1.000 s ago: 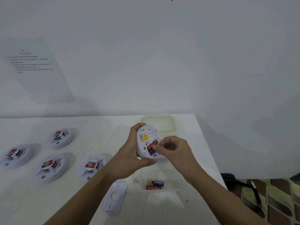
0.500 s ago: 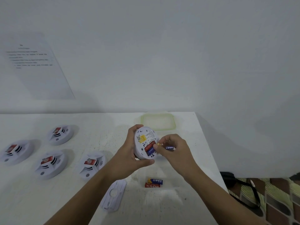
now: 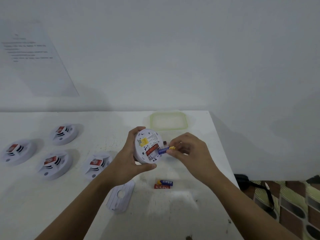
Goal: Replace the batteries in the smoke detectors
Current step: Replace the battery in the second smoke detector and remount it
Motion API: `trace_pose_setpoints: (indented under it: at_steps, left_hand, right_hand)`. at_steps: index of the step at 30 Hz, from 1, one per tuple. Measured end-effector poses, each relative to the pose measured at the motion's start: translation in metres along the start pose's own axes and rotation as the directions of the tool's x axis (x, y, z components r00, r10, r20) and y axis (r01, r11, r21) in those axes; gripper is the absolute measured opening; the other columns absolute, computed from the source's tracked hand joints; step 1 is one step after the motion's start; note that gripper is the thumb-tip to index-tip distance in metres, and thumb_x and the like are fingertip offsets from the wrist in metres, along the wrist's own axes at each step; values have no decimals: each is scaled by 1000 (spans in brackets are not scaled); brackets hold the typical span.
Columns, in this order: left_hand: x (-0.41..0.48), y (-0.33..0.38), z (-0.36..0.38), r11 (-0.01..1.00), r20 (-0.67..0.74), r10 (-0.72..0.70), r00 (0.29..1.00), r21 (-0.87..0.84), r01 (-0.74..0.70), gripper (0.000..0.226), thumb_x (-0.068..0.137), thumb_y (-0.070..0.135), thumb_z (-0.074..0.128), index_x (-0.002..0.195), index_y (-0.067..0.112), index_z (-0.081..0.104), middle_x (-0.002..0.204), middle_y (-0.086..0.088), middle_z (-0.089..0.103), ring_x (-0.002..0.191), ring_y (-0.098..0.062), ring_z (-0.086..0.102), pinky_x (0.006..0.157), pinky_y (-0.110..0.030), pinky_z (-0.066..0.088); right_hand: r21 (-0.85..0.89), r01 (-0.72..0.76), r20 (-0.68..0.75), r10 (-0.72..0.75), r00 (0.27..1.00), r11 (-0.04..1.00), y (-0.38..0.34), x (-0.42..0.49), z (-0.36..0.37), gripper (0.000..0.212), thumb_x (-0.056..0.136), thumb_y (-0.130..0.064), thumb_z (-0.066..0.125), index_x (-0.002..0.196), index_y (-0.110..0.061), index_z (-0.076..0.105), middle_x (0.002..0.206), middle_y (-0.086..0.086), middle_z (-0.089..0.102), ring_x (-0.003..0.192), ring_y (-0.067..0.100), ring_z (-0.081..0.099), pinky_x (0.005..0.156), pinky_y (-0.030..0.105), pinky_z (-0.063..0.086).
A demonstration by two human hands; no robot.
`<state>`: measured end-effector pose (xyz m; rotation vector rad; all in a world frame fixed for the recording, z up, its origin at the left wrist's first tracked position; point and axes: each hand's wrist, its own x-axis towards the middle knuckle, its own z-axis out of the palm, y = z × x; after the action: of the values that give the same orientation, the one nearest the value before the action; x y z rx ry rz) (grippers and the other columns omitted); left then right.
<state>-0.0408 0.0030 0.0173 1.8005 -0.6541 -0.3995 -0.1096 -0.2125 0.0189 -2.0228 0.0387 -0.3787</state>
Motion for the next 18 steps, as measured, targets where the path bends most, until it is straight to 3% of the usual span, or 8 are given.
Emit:
trace_pose_setpoints:
  at_steps: [4,7,12,16,18]
  left_hand:
    - [-8,-12,-8,999,-44,-45,998,-4,45,101,70,1,88,142,39,28,130,27,50,122,-1,57,88,-28,59]
    - [-11,-17,-11,998,-50,-64,997,-3,64,103,69,1,89,143,38,28,136,19,48,127,-11,55,90,-30,60]
    - [-13,-16,-10,997,-51,-76,996,4,77,105,68,2,90,144,39,27,137,18,47,127,-10,54,89,-27,60]
    - [-13,-13,-9,998,-37,-64,997,-6,64,104,68,-1,89,143,39,28,126,33,49,120,6,54,83,-21,58]
    - [-12,-11,-8,998,-35,-56,998,-22,55,103,69,-3,88,142,38,29,123,35,50,118,8,55,81,-19,58]
  right_hand:
    - [-193,45,-3,-47,999,980,17,-9,2,11,79,-22,85,83,-19,75,80,-13,66,76,8,60,67,10,43]
    - [-290,14,36,-4,999,957,26,-16,10,14,78,-31,85,84,-23,76,78,-18,66,72,4,58,69,15,45]
    - [-434,-41,141,113,983,900,27,-20,22,24,85,-48,75,98,-28,80,92,-15,76,68,-2,57,82,21,48]
    - [-417,-72,133,139,981,906,19,-18,21,21,92,-42,70,102,-26,79,95,-15,76,74,2,62,78,16,50]
    - [-282,-82,76,108,991,956,12,-17,19,10,92,-30,73,96,-23,78,89,-15,74,77,3,64,70,11,47]
